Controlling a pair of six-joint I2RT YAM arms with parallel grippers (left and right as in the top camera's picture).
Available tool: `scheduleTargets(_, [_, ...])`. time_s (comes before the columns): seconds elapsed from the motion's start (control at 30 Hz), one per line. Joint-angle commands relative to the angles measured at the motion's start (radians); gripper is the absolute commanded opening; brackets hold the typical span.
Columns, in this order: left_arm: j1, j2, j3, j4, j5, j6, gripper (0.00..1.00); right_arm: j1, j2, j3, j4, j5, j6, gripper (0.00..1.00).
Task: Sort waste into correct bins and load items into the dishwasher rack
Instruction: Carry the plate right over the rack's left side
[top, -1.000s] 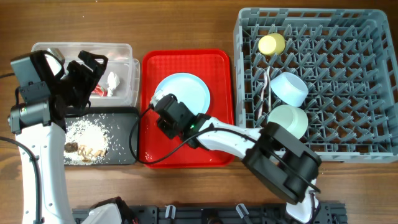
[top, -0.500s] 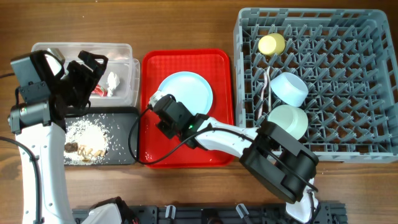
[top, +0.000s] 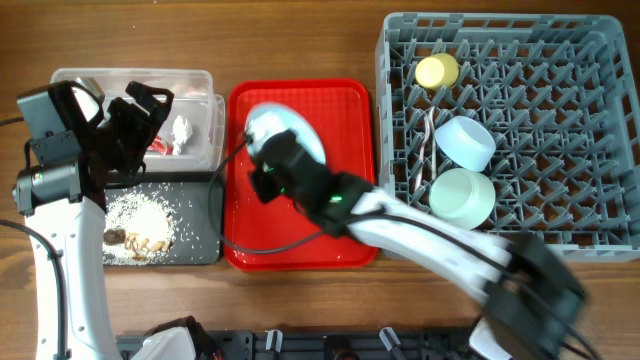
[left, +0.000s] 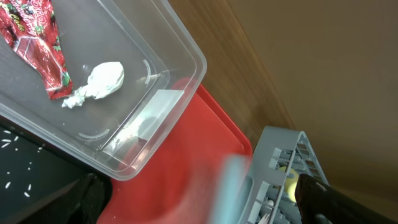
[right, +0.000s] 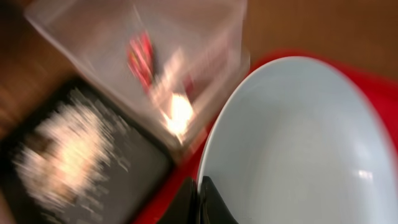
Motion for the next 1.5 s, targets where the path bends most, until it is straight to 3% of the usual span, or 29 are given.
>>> scheduleTargets(0.0, [0.006, -0.002, 0.008, 0.003, 0.011, 0.005, 1.00, -0.080, -0.212, 0.005, 0.008, -0.116, 0.175, 0.04])
scheduleTargets(0.23, [0.006, -0.002, 0.008, 0.003, 0.011, 0.005, 1.00, -0.355, -0.416, 0.005, -0.068, -0.418, 0.355, 0.04])
scheduleTargets(0.57, [0.006, -0.002, 0.008, 0.003, 0.011, 0.005, 1.00, -0.640, -0.403, 0.003, -0.194, -0.514, 0.440, 0.04])
scheduleTargets(0.87, [0.006, -0.002, 0.008, 0.003, 0.011, 0.005, 1.00, -0.693, -0.394, -0.043, -0.233, -0.512, 0.429, 0.04])
scheduleTargets(1.23, [0.006, -0.002, 0.008, 0.003, 0.011, 0.005, 1.00, -0.710, -0.392, -0.223, -0.018, -0.584, 0.505, 0.04])
scheduleTargets(1.47, [0.006, -0.002, 0.008, 0.003, 0.011, 0.005, 1.00, -0.736, -0.392, -0.277, -0.005, -0.576, 0.499, 0.04])
